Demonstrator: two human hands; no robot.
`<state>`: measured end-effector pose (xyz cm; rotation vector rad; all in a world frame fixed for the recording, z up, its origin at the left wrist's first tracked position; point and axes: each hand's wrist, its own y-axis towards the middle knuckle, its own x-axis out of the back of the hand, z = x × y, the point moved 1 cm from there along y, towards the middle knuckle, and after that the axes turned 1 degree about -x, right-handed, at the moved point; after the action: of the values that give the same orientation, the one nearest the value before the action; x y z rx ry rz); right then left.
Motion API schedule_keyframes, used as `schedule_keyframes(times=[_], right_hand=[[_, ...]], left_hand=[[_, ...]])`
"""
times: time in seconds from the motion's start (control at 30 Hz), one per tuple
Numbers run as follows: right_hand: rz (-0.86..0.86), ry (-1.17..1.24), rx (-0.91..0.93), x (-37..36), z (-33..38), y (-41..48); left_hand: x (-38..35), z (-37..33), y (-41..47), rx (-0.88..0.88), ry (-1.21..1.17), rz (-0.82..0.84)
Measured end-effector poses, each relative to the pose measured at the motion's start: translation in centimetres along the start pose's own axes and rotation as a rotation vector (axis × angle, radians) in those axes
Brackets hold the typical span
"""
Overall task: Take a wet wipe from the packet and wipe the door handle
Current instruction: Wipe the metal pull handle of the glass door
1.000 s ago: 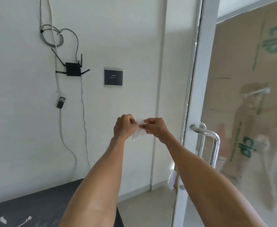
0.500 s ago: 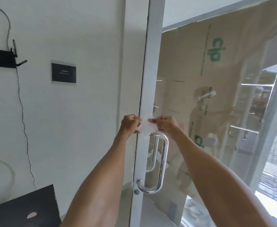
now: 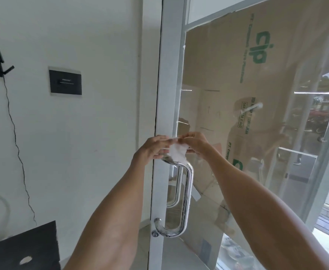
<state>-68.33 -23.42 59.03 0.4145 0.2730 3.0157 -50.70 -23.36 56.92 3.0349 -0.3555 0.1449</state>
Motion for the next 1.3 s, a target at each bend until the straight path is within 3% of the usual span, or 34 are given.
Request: schedule_keyframes(times=[0.13,0.3,0.5,0.6,0.7,0.83,1.03,1.3], right_hand=[[0.037,0.035,-0.016,-0.6,0.1,1.4],[-0.019,-0.024,0.007,-1.0,0.8,2.7],[-0.059,-0.107,-0.032,-1.7,0.2,3.1],[-0.093,-0.290,-0.041,-2.1,-0.3,3.2],[-0.138,-0.677,-0.007,-2.9,-0.1,2.8],[-0.335,-0.739,0.113,-4.4,0.5,2.5],[-0.100,-0.986,0.101,-8.4,0.5,1.3],[-0.065,-1.145,0.063,-7.5,0.8,0.7]], left_hand=[[0.2,0.2,1.2,0.065,-0.019,0.061],[2.6,0.0,2.3,0.053,-0.141,0.004],[4.1,0.6,3.1,0.055,-0.120,-0.031],[4.3,1.7,3.6,0.110,-0.008,-0.078],[4.2,2.9,3.9,0.146,0.115,-0.107],[4.2,3.3,4.5,0.095,0.177,-0.185],[5.0,2.6,5.5,-0.153,0.182,-0.434],[4.5,2.2,6.3,-0.196,0.255,-0.376]])
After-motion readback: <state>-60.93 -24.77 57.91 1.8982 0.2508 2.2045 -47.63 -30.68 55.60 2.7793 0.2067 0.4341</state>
